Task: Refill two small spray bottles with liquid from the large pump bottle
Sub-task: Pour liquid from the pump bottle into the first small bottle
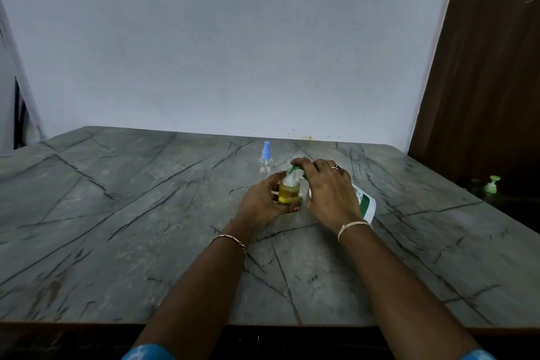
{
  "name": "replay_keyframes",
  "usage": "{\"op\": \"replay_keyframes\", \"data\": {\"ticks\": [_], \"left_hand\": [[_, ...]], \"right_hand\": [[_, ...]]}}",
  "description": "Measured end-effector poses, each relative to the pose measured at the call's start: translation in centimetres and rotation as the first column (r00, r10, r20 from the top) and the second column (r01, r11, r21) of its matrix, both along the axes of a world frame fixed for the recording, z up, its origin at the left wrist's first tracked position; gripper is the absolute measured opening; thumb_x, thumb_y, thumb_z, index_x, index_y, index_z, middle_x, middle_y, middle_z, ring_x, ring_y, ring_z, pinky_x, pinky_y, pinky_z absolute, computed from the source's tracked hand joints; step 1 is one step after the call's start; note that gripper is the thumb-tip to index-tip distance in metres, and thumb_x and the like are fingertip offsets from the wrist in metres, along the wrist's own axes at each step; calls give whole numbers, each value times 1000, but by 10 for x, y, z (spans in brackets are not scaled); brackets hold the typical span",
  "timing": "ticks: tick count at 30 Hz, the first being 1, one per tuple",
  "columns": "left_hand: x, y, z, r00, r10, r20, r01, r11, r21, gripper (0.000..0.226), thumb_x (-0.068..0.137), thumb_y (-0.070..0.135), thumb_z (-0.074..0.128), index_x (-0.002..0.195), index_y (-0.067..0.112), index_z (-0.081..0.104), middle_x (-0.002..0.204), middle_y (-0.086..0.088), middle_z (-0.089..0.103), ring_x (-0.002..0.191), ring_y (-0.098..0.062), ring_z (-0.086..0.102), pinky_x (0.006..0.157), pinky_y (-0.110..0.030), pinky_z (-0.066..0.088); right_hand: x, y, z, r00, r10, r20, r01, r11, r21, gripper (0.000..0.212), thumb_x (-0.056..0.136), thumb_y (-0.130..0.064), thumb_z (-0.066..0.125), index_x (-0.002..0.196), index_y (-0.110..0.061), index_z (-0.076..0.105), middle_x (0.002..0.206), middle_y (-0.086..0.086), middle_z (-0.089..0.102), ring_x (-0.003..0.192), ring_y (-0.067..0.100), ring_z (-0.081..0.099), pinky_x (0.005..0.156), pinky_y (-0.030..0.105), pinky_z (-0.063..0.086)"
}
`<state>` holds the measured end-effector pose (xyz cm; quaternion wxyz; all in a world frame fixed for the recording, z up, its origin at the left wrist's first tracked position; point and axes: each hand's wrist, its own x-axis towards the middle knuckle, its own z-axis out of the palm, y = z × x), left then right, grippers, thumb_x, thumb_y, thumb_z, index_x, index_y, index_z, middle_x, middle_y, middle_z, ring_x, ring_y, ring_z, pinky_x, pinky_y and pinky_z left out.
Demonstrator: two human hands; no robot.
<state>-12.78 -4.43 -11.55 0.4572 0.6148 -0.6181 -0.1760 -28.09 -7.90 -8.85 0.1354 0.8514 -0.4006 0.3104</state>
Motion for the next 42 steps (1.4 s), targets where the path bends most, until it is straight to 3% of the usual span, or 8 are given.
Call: {"op": "replay_keyframes", "data": {"ticks": [6,30,38,42], "left_hand": [[2,-3,-5,999,-13,-53,13,1000,-15,85,60,32,88,134,27,47,112,0,68,96,-13,67,94,-38,52],[0,0,-2,999,-9,-47,10,1000,8,85,61,31,86,135,26,46,114,0,68,100,-15,66,96,-39,51],[-1,1,-1,998,-12,-65,12,1000,2,86,60,28,88,135,25,46,111,0,68,96,-13,67,94,-35,52],[-1,3,0,997,-22,-74,22,1000,-7,86,62,24,87,136,24,45,112,0,67,94,-10,66,91,-24,51]], "right_hand": [[-6,-3,-3,999,-15,-45,12,999,-50,83,76,-10,67,143,-37,25,115,6,57,112,27,50,96,45,40],[-2,0,0,999,-24,-36,23,999,-45,72,78,-14,64,139,-33,30,121,7,54,115,27,47,97,44,38],[-9,-6,-7,998,-17,-64,11,996,-85,87,75,-13,68,146,-37,22,117,7,56,112,27,50,94,46,41],[-10,-10,-8,998,18,-54,-24,994,-108,95,71,-13,71,147,-37,20,112,8,60,108,29,54,90,46,46]]}}
